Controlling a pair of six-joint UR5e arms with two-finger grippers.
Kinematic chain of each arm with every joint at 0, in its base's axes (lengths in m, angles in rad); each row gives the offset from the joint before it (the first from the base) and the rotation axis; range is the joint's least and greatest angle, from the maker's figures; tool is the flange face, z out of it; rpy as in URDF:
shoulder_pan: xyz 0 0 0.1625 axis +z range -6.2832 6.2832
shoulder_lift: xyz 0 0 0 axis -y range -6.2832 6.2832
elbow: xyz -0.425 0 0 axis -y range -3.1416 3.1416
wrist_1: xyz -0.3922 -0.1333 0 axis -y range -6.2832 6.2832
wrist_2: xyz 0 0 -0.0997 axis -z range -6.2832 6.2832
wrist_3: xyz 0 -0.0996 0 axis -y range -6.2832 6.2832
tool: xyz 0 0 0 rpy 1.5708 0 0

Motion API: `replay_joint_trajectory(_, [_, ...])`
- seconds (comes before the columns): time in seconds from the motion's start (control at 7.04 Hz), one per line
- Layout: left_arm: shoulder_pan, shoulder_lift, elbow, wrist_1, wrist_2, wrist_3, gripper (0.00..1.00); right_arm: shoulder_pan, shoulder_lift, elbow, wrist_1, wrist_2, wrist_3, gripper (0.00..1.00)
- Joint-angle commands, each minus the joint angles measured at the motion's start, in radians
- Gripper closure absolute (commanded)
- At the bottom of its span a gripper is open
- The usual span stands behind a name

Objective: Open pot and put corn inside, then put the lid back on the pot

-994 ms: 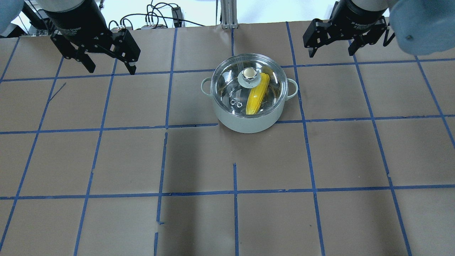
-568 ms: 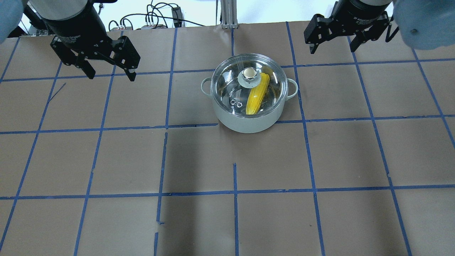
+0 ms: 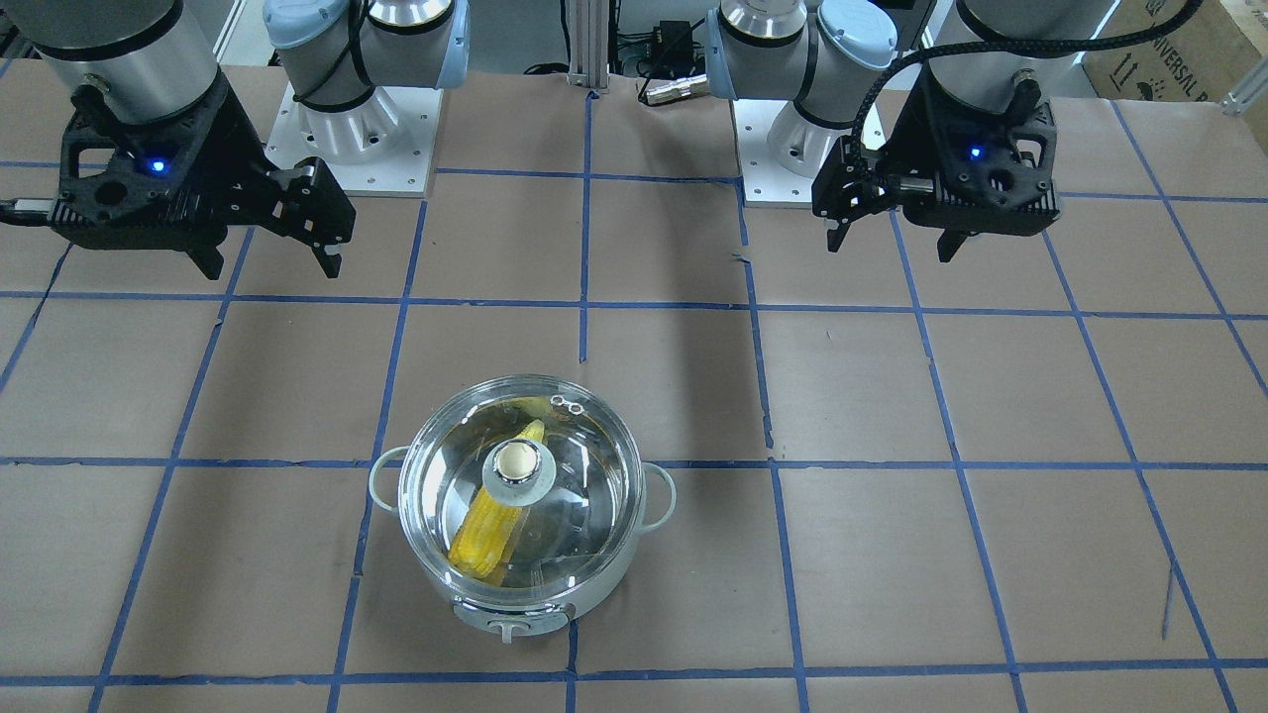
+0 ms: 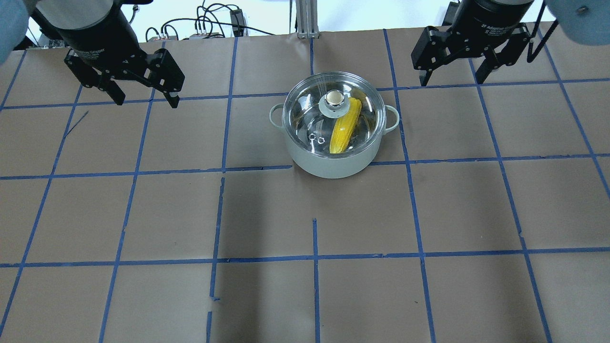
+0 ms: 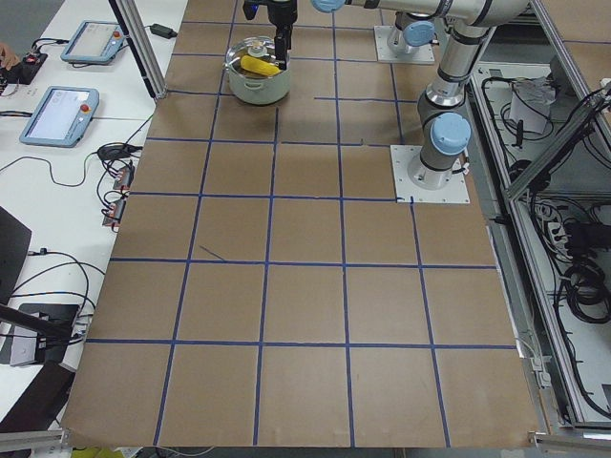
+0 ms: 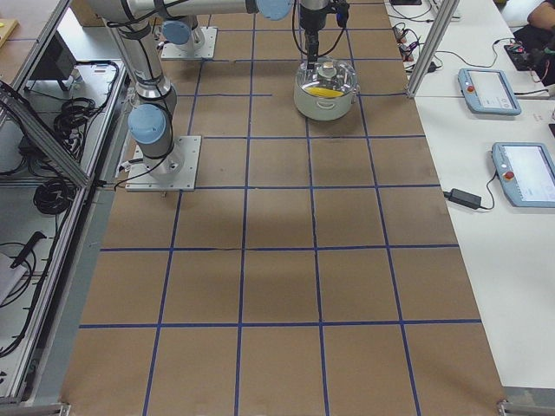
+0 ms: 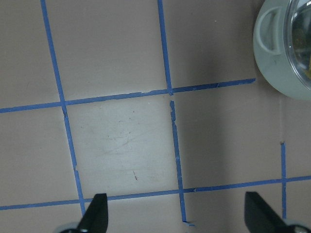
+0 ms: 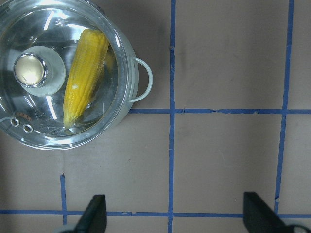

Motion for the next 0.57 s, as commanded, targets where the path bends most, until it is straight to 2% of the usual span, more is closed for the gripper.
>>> replay_joint_trajectory(0.0, [0.000,0.000,0.000,0.002,0.000,0.001,0.00,0.000,-0.001,-0.001,0.026,-0.003,0.000,0.01])
replay_joint_trajectory(0.43, [-0.001,0.000,0.000,0.002,0.000,-0.001,0.00,0.000,0.000,-0.006,0.029,-0.023,0.000,0.01])
